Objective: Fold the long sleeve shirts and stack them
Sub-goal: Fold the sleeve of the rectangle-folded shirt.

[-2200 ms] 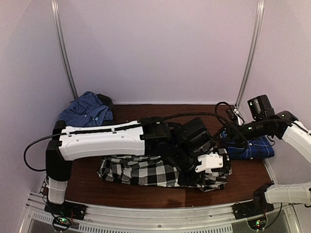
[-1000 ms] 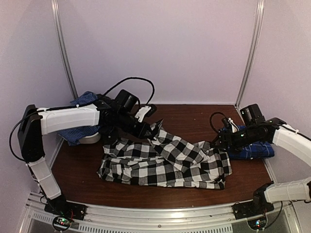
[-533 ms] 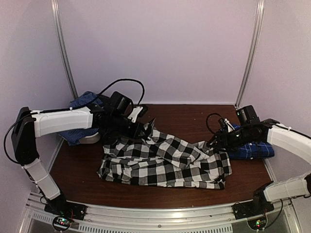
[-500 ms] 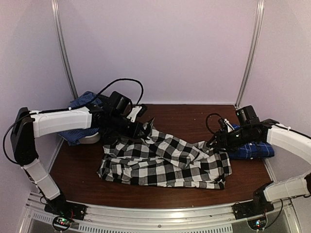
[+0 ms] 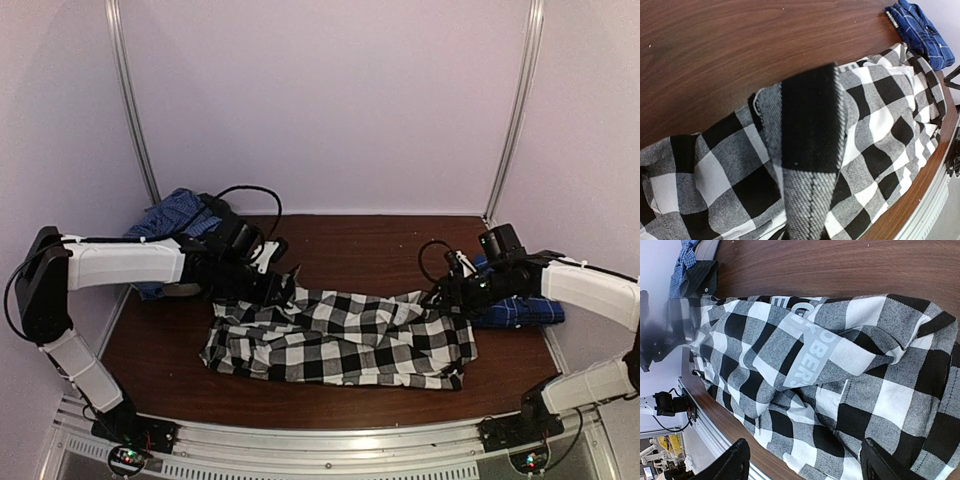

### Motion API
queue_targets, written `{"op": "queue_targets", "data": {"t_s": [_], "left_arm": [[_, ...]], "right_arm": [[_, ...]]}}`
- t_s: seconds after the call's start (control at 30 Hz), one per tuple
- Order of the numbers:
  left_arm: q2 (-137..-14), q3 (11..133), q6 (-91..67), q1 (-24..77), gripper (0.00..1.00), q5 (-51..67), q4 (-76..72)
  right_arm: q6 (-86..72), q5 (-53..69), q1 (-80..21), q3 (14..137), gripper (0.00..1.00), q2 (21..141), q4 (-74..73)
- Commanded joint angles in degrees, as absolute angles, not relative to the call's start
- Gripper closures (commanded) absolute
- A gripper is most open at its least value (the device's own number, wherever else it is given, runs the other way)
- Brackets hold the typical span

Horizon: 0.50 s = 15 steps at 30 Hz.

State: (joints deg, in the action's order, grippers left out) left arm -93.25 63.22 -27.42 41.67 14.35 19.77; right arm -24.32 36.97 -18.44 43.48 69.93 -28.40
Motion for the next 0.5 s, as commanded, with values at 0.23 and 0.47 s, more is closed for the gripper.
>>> {"op": "queue_targets", "data": {"t_s": [0.23, 0.47], "left_arm": [[-89.62, 58.07, -28.57, 41.31, 1.0, 8.14, 15.0], [-88.18, 56.02, -28.83, 41.31, 1.0, 5.31, 15.72]], "right_arm": [[-23.7, 36.76, -18.1, 41.75, 0.24, 71.49, -24.79], [-23.16, 36.31, -18.11, 41.66, 0.24, 72.1, -24.79]]}}
